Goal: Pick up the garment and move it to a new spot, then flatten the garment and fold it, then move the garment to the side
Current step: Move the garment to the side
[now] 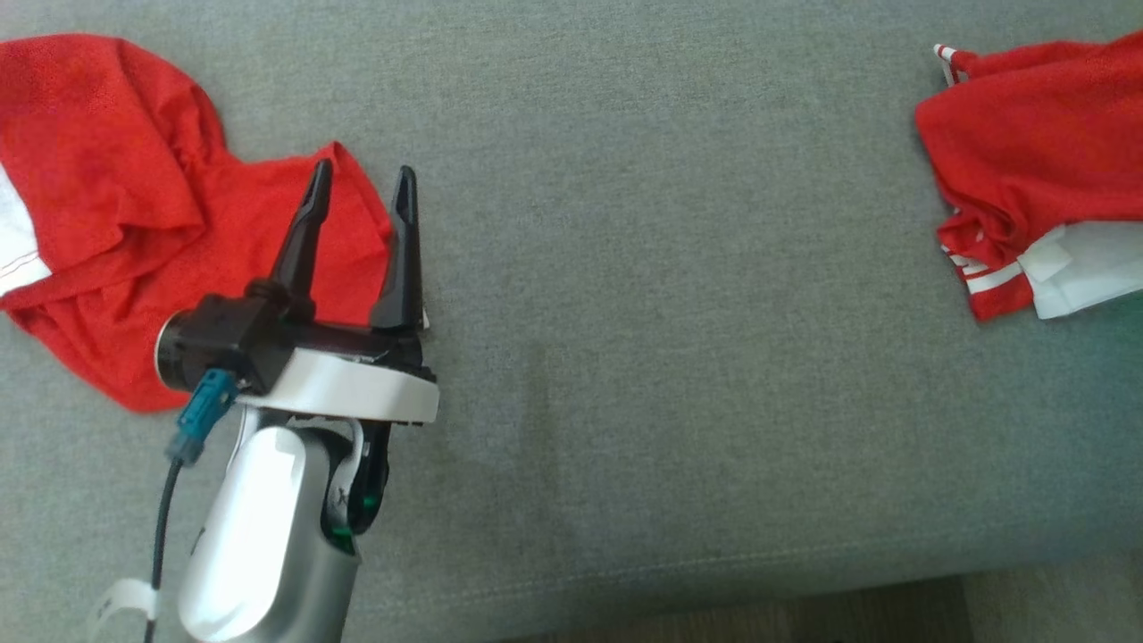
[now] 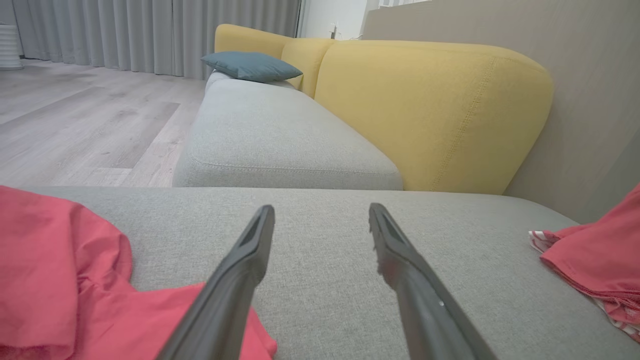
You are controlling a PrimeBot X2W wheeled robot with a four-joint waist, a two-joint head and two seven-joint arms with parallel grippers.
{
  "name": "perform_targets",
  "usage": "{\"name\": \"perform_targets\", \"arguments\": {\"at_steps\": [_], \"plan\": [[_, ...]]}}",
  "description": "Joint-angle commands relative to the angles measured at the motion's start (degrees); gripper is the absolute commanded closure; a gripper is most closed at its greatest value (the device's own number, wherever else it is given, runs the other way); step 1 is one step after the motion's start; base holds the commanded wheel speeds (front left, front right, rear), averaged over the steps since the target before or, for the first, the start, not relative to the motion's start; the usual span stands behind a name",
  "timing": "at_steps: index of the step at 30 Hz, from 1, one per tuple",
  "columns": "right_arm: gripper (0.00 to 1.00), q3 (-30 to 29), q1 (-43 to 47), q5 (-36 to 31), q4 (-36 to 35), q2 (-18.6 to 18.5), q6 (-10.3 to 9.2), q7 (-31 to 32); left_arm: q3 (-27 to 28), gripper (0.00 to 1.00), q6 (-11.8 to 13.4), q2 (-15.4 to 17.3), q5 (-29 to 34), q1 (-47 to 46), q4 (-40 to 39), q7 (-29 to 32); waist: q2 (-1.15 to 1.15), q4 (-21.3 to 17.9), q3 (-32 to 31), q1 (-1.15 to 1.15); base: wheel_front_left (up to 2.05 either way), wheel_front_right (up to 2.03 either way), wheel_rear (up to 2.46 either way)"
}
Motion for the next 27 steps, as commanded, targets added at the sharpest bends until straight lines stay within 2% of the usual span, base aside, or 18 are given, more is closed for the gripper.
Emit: {"name": "perform_targets", "arguments": {"at_steps": [1, 2, 12, 19, 27], "plan": [[0.06, 0.6, -1.2, 0.5, -0.9, -1.0, 0.37, -1.0, 2.0, 0.00, -0.2, 0.4, 0.2, -1.5, -2.0, -0.3, 0.00, 0.0, -0.3, 0.00, 0.00, 0.00, 0.00], [0.00, 0.5, -1.3, 0.8, -0.5, -0.8, 0.37, -1.1, 2.0, 0.00, -0.2, 0.4, 0.1, -1.4, -2.0, -0.3, 0.00, 0.0, -0.5, 0.00, 0.00, 0.00, 0.00], [0.00, 2.0, -1.9, 2.5, -1.4, 1.9, 0.37, -4.4, 1.9, 0.00, -0.1, 0.4, -0.2, -0.5, -1.5, -0.3, 0.00, -0.6, -2.8, 0.00, 0.00, 0.00, 0.00], [0.00, 5.2, -0.2, 4.9, -6.0, 6.4, 0.37, -6.2, 1.8, 0.00, 0.2, 0.4, -1.0, 0.4, -1.6, -0.3, 0.00, -0.6, -6.5, 0.00, 0.00, 0.00, 0.00], [0.00, 7.3, 6.4, 7.1, -13.0, 12.0, 0.37, -5.4, 1.9, 0.00, 1.1, 0.4, -2.2, 2.6, -2.4, -0.3, 0.00, 0.2, -12.0, 0.00, 0.00, 0.00, 0.00]]}}
